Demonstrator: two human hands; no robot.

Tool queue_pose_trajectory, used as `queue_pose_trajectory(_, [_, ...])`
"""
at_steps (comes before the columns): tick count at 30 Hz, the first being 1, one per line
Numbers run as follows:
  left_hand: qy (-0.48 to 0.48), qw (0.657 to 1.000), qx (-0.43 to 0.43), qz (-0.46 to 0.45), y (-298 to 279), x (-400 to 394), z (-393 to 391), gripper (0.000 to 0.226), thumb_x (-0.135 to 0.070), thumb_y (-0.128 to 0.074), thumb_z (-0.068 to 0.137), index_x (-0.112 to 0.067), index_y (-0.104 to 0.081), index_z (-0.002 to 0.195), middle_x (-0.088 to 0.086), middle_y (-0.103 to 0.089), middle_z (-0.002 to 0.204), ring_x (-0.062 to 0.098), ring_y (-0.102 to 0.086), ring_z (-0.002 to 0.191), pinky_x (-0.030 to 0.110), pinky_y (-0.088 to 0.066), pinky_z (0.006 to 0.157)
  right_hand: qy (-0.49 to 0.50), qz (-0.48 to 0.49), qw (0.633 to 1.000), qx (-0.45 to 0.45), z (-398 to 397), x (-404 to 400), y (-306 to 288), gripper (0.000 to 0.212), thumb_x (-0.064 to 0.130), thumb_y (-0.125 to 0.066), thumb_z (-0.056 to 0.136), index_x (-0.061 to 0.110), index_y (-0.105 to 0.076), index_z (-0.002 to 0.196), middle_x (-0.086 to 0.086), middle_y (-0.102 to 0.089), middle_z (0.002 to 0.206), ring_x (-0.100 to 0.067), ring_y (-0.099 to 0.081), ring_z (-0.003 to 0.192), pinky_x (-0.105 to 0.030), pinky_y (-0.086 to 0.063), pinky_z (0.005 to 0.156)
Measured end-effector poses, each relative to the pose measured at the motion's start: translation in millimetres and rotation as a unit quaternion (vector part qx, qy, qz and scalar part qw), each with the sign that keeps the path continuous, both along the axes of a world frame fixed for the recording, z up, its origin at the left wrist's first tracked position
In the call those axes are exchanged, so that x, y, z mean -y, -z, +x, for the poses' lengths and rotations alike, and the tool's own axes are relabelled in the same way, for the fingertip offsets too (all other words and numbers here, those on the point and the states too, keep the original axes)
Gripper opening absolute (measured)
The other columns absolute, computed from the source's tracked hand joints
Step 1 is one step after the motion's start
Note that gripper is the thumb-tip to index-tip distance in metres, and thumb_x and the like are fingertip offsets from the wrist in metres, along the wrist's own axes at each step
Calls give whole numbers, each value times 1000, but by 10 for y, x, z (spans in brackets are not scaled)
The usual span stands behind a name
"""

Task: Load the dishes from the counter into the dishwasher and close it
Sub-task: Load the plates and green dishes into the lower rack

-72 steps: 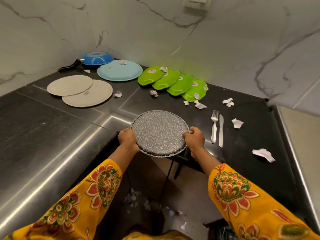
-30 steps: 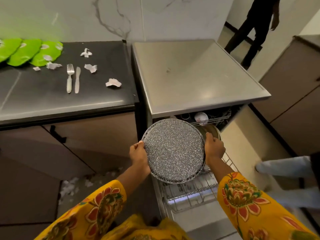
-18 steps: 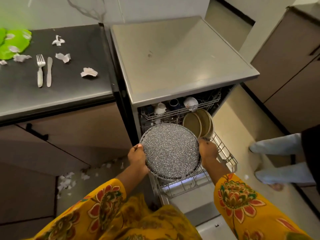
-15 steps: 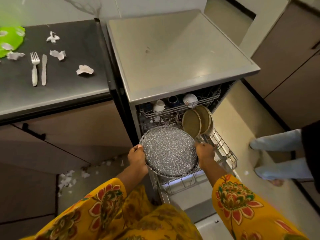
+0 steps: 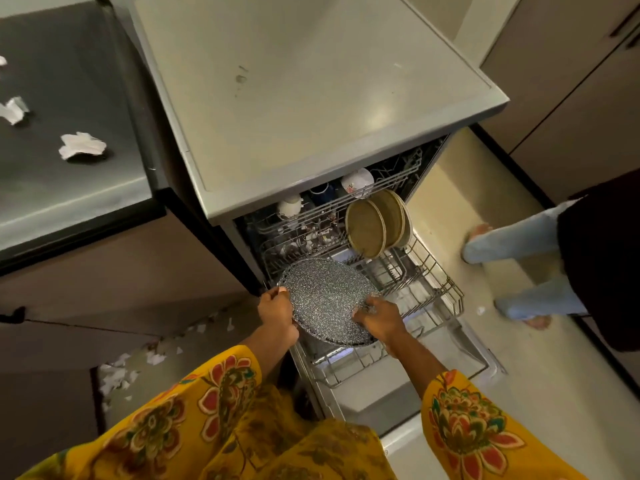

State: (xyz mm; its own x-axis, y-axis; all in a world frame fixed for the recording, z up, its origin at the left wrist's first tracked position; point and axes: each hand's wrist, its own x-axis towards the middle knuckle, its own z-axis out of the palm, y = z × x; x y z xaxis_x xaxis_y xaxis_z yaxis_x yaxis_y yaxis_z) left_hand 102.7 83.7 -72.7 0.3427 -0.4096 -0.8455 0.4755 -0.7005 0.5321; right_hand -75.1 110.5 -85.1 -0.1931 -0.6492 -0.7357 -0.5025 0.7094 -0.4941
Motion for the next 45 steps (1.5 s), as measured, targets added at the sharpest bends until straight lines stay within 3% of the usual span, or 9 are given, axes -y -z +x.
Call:
queue_pose_trajectory(5, [15, 999, -35, 3, 114, 401, -163, 27, -7, -51, 95, -15, -55, 121, 5, -59, 95, 20, -52, 86, 33, -43, 71, -79, -7, 997, 16, -25, 221, 107, 41, 50, -61, 84, 10, -62, 94, -10, -60, 95, -28, -59, 94, -42, -49, 88])
queue_pose_trajectory(10, [68, 997, -3, 24, 276, 820, -328, 22, -10, -55, 93, -13, -56, 115, 6, -55, 105, 24, -50, 102, 36, -42, 82, -156, -19, 988, 1, -29, 494, 327, 54, 75, -52, 74, 22, -49, 66, 3, -45, 65, -19, -49, 69, -37, -45, 67])
queue_pose_trajectory(13, [113, 993, 21, 14, 458, 1044, -433, 12, -8, -55, 93, -13, -54, 104, 3, -54, 99, 24, -49, 105, 36, -44, 85, -289, -35, 955, -48, -29, 621, 438, 55, 72, -52, 76, 19, -51, 91, -3, -50, 87, -22, -48, 86, -35, -44, 79])
queue_pose_trajectory(17, [103, 994, -32, 8, 632, 1271, -601, 14, -8, -54, 94, -14, -51, 106, 5, -51, 104, 20, -48, 96, 36, -43, 78, -328, -26, 929, -168, -74, 803, 677, 49, 29, -47, 94, 16, -30, 139, -14, -43, 127, -35, -48, 114, -42, -49, 88])
queue_pose_trajectory(21, [87, 991, -106, -8, 776, 1437, -742, 18, -7, -45, 98, -13, -53, 113, 10, -56, 107, 24, -53, 98, 36, -43, 91, -305, -15, 931, -201, -203, 1079, 863, 46, 13, -41, 94, 17, -31, 139, -13, -44, 131, -34, -52, 115, -41, -46, 91])
queue_pose_trajectory(25, [145, 984, -101, -5, 915, 1494, -752, 25, -8, -41, 99, -14, -53, 120, 10, -59, 124, 27, -60, 109, 31, -47, 77, -263, -38, 939, -217, -342, 1370, 1065, 38, 9, -38, 94, 12, -45, 131, -15, -56, 122, -35, -58, 109, -41, -49, 88])
queue_pose_trajectory(33, [111, 990, -81, 32, 1392, 1424, -536, 18, -15, -44, 98, -13, -59, 108, 9, -63, 110, 25, -59, 102, 34, -46, 83, -181, -58, 960, -204, -562, 2103, 1470, 23, 20, -55, 90, 7, -56, 109, -18, -67, 104, -34, -64, 98, -40, -53, 81])
queue_pose_trajectory(40, [115, 990, -68, 44, 1566, 1366, -402, 17, -15, -44, 98, -12, -59, 106, 9, -64, 111, 24, -60, 98, 29, -46, 68, -200, -68, 957, -198, -569, 2432, 1790, 29, 16, -51, 91, 6, -56, 117, -22, -65, 110, -39, -62, 103, -44, -52, 86])
queue_pose_trajectory(45, [129, 989, -44, 51, 1679, 1272, -300, 16, -14, -45, 98, -18, -60, 94, 8, -64, 108, 26, -60, 102, 35, -43, 89, -225, -63, 951, -202, -546, 2553, 1968, 31, 20, -57, 89, 6, -57, 116, -19, -65, 111, -36, -62, 103, -40, -51, 83])
